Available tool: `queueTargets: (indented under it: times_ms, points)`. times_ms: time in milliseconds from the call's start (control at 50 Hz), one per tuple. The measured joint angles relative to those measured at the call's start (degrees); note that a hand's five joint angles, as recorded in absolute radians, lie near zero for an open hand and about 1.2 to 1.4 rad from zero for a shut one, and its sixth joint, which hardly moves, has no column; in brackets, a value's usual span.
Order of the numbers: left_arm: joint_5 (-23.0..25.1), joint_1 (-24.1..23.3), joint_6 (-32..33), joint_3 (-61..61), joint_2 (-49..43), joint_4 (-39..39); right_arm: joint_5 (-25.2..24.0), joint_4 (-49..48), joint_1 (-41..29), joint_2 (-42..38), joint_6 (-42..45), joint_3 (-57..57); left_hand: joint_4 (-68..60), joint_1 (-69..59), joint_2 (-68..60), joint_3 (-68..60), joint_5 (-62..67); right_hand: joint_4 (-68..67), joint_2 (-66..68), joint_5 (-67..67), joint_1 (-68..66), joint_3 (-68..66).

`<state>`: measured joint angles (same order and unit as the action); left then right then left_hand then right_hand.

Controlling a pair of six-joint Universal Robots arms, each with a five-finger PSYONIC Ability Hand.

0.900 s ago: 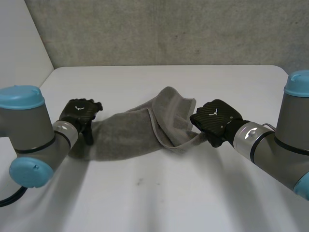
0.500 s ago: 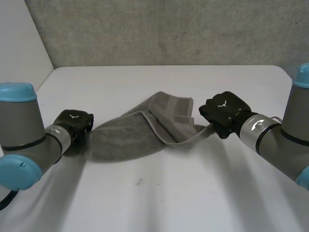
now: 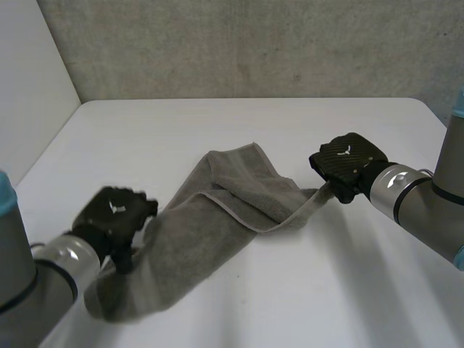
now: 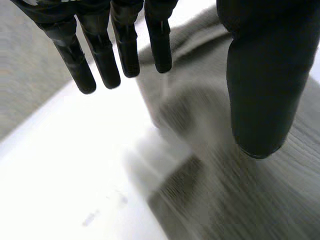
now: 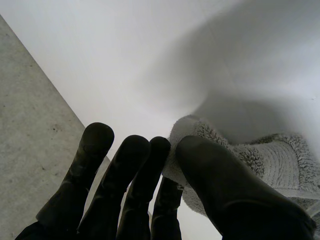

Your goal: Fold the towel.

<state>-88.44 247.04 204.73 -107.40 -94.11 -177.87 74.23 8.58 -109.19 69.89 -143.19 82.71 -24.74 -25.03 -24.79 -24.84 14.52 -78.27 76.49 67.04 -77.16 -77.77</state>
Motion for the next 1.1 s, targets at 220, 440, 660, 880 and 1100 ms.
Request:
queueTargets:
  times_ms: [220, 440, 660, 880, 1100]
  points:
    - [0.12, 3.25, -6.64, 13.02, -9.27, 0.29, -0.02, -0.05, -0.38, -0.08, 0.08, 0.33, -2.81, -2.58, -2.8, -2.72, 3.15, 0.0, 0.0, 0.0, 0.0, -0.01]
    - [0.5, 2.89, -11.46, 19.02, -21.68, 3.55, 0.04, -0.14, -0.52, -0.47, 0.26, 0.68, -4.81, -4.58, -4.79, -4.73, 5.11, 0.0, 0.0, 0.0, 0.0, 0.0]
    - [4.47, 2.82, -15.83, 20.21, -24.2, 6.36, 0.13, -0.27, -0.59, -1.41, 0.41, 1.07, -12.97, -12.75, -12.95, -12.87, 12.99, 0.0, 0.0, 0.0, 0.0, 0.0]
    - [7.84, 2.87, -16.06, 21.23, -24.52, 8.99, 0.26, -0.43, -0.66, -2.73, 0.41, -1.21, -42.62, -40.96, -42.59, -42.36, 41.81, 0.0, 0.0, 0.0, 0.0, 0.0]
    - [4.2, 2.97, -14.81, 39.97, -31.38, 8.89, 6.03, -2.14, -3.88, -11.19, 0.2, -23.49, -44.95, -43.11, -44.53, -44.73, 43.86, 0.0, 0.0, 0.0, 0.0, 0.0]
